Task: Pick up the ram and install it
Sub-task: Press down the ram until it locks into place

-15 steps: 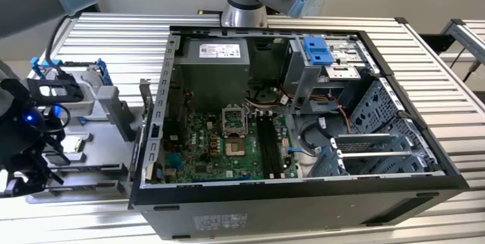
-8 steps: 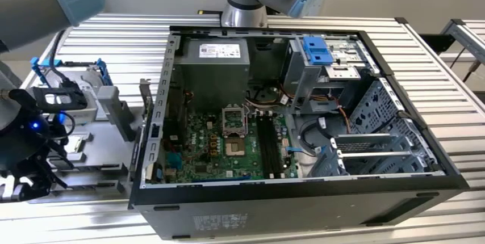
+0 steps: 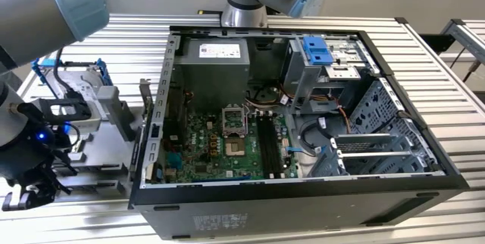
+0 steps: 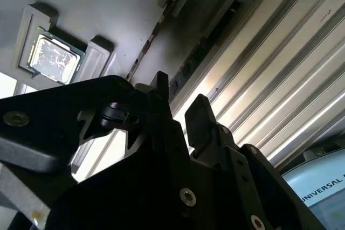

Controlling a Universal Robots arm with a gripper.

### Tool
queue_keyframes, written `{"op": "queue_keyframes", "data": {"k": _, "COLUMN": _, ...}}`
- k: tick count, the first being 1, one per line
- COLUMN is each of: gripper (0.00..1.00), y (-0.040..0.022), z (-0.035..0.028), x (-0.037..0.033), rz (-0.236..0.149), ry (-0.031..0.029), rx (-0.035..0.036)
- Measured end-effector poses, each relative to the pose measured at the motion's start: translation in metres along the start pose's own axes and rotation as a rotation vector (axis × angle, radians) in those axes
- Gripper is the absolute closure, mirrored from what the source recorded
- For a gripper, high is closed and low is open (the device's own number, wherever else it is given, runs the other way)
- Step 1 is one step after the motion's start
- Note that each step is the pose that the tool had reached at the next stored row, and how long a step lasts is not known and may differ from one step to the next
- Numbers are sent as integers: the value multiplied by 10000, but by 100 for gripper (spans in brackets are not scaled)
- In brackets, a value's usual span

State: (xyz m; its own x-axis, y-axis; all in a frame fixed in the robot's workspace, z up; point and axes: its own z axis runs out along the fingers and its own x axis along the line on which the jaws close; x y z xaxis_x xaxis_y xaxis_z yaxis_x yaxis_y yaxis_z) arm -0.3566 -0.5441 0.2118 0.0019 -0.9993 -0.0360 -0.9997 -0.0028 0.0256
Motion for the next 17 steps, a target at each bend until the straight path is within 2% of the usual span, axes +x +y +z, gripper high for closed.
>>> {"op": "queue_keyframes", "data": {"k": 12, "gripper": 0, "y": -9, "z": 217, "x": 14, "rz": -1, "ry": 0, "rx": -1}}
{"op": "queue_keyframes", "data": {"k": 17, "gripper": 0, "y": -9, "z": 227, "x": 15, "rz": 0, "ry": -4, "rx": -11}}
